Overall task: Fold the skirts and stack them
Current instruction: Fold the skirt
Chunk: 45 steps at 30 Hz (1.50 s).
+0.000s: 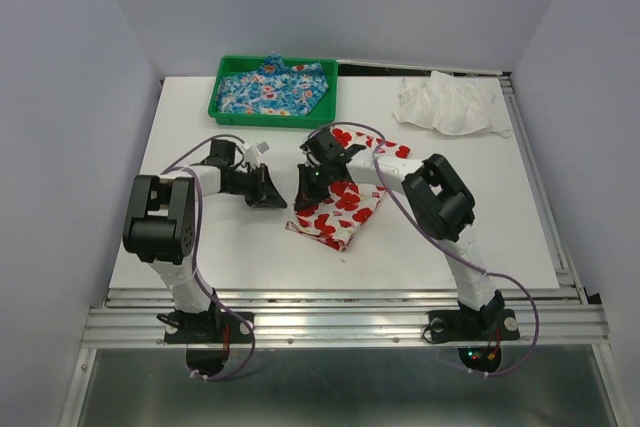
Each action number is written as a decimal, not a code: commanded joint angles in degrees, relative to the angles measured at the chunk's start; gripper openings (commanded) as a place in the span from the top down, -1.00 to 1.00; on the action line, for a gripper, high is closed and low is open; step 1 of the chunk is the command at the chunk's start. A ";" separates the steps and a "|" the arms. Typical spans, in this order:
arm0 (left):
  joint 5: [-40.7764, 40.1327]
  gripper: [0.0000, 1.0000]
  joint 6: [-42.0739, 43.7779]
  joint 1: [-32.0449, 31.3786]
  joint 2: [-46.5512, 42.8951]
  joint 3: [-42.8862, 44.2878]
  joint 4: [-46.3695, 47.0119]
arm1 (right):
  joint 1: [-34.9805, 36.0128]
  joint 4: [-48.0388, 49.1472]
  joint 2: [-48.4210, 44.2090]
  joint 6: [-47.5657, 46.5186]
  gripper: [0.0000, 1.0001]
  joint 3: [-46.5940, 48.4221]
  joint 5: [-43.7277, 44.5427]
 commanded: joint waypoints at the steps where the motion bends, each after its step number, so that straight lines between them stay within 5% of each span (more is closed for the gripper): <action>1: 2.47 0.98 3.98 -0.52 -5.58 1.20 -0.95 | 1.14 -1.98 4.21 -2.53 0.99 -2.22 4.46; 10: 6.27 1.00 3.10 -4.30 -2.24 0.24 0.54 | 1.14 -2.07 4.91 -2.96 0.99 -1.43 4.63; 22: -3.38 1.00 -0.76 -4.22 6.37 -2.40 1.95 | 1.14 -2.16 4.12 -5.42 0.99 1.03 6.57; 25: -3.49 1.00 -0.86 -3.43 8.56 -2.66 2.04 | -1.58 -2.86 3.33 -8.32 0.67 4.63 4.74; 29: -3.49 1.00 -1.29 -3.34 9.01 -2.84 2.65 | -7.11 -3.91 0.79 -11.04 -0.28 9.03 2.89; 30: -3.49 1.00 -1.29 -3.34 9.10 -2.75 2.56 | -9.65 -4.09 0.17 -11.75 -0.74 9.64 1.92; 32: -2.96 1.00 -1.38 -3.34 9.54 -2.67 2.83 | -12.99 -5.92 -1.32 -13.68 -1.00 11.22 -1.32; 39: -0.07 1.00 -2.00 -3.34 9.72 -3.19 4.23 | -18.98 -8.75 -7.74 -19.31 -1.00 -1.23 -12.58; 45: 0.11 1.00 -2.61 -3.34 9.01 -3.81 4.94 | -24.70 -8.31 -3.37 -24.05 -0.90 -4.16 -15.32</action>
